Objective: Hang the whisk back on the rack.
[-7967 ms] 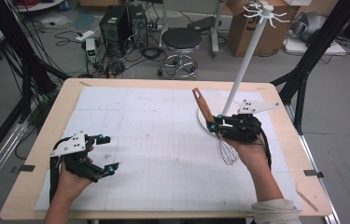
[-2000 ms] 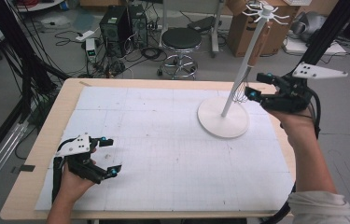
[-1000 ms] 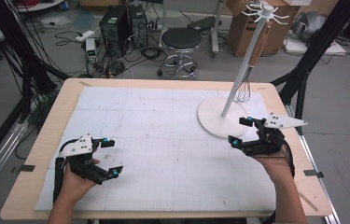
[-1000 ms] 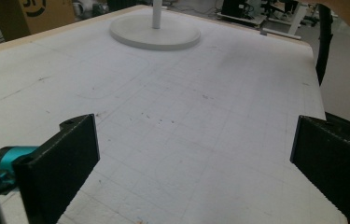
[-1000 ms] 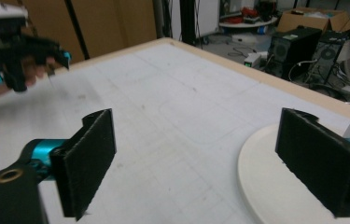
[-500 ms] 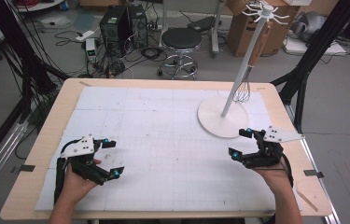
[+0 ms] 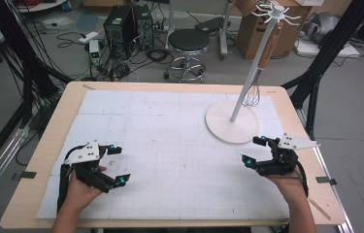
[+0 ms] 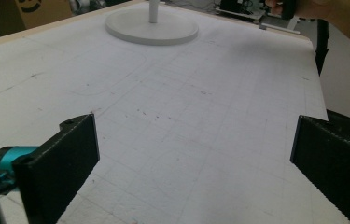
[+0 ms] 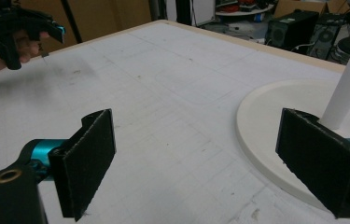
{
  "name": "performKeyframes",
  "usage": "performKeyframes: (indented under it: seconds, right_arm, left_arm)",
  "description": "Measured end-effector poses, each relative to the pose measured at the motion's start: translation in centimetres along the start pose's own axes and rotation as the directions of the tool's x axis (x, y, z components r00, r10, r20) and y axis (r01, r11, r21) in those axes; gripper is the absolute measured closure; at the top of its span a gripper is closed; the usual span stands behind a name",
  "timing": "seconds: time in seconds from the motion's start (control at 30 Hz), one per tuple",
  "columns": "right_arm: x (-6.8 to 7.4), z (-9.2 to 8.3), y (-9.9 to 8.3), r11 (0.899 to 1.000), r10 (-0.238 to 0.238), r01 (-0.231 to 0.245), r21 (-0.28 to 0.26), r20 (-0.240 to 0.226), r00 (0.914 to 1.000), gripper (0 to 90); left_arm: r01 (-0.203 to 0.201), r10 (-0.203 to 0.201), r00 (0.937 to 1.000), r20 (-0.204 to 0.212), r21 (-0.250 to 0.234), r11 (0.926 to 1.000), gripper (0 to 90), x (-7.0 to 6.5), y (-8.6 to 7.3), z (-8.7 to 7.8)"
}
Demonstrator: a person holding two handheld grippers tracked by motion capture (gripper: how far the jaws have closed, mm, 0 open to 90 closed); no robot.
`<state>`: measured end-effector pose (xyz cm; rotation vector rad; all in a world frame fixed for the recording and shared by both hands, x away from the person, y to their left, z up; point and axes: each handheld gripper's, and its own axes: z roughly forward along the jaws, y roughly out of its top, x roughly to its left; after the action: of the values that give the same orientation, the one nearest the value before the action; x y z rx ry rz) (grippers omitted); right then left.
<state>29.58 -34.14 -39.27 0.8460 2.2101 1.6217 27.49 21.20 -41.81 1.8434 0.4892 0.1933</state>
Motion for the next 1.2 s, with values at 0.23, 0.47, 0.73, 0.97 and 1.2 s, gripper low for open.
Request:
performKeyframes:
  seconds: [0.23,0.47,0.73,0.97,1.2]
  right_arm:
    - [-0.06,0.19,0.07,1.000,-0.004,0.004,-0.013,-0.003,1.0000,11.3]
    - [-0.24,0.20,0.00,1.000,0.003,-0.003,-0.005,0.004,1.0000,11.3]
    - [-0.13,0.28,-0.09,1.000,-0.001,0.001,0.003,0.005,1.0000,11.3]
    - [-0.20,0.26,-0.16,1.000,0.002,-0.002,0.004,0.007,1.0000,11.3]
    - [-0.16,0.28,-0.21,1.000,0.004,-0.005,0.007,0.008,1.0000,11.3]
  left_arm:
    - [-0.001,0.001,1.0000,-0.002,0.000,1.0000,1.7,0.00,-0.08,-0.18]
    - [0.002,-0.002,1.0000,-0.002,-0.004,1.0000,1.7,-0.06,-0.14,-0.23]
    - [0.001,-0.001,1.0000,-0.005,-0.007,1.0000,1.7,-0.07,-0.09,-0.41]
    - [0.004,-0.004,1.0000,-0.006,-0.006,1.0000,1.7,0.02,-0.16,-0.39]
    - [0.004,-0.004,0.9999,-0.010,-0.005,1.0000,1.7,0.11,-0.15,-0.40]
